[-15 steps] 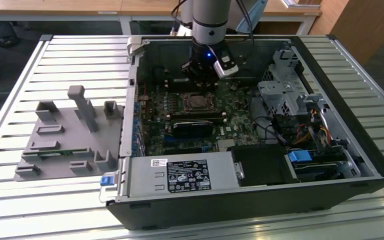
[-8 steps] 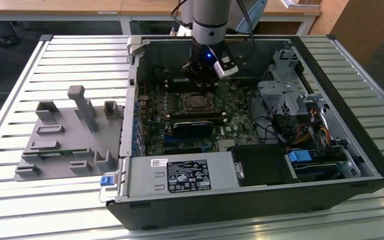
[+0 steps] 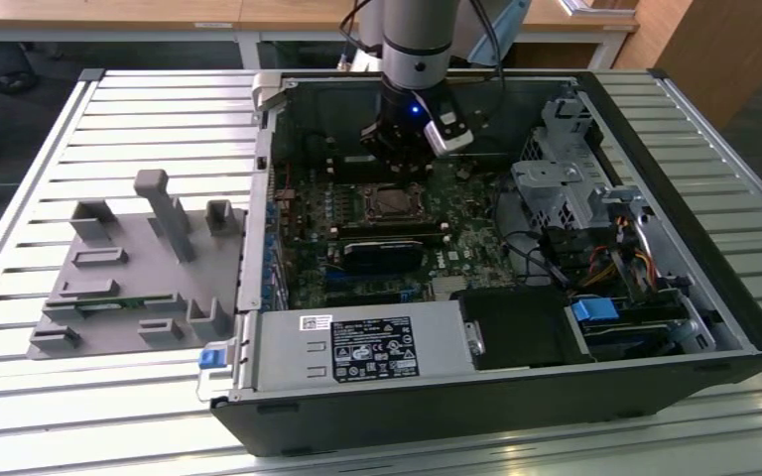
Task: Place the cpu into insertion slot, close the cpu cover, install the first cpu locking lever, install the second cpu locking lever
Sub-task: 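Install the first cpu locking lever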
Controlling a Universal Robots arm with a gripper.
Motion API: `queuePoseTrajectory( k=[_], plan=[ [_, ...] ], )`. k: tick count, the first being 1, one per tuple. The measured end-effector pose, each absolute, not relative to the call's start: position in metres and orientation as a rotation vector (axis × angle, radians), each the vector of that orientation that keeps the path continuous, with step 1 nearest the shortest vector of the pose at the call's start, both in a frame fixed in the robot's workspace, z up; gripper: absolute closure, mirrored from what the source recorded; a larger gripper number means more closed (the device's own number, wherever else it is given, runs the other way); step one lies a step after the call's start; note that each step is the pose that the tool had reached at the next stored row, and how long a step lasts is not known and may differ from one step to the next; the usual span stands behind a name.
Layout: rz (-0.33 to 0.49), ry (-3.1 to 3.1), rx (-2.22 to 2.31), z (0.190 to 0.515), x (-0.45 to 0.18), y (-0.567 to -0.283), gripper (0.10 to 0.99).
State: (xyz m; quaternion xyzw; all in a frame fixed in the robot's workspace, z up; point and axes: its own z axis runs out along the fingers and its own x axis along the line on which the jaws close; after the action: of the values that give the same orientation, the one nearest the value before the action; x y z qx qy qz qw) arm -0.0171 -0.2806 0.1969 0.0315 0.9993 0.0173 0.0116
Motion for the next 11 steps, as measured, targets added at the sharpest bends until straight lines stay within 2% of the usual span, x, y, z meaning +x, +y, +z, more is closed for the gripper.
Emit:
queuePoseTrajectory(
  k=[11],
  plan=[
    [0.053,3.117,0.098,0.212,-0.017,-0.281,0.98]
  ],
)
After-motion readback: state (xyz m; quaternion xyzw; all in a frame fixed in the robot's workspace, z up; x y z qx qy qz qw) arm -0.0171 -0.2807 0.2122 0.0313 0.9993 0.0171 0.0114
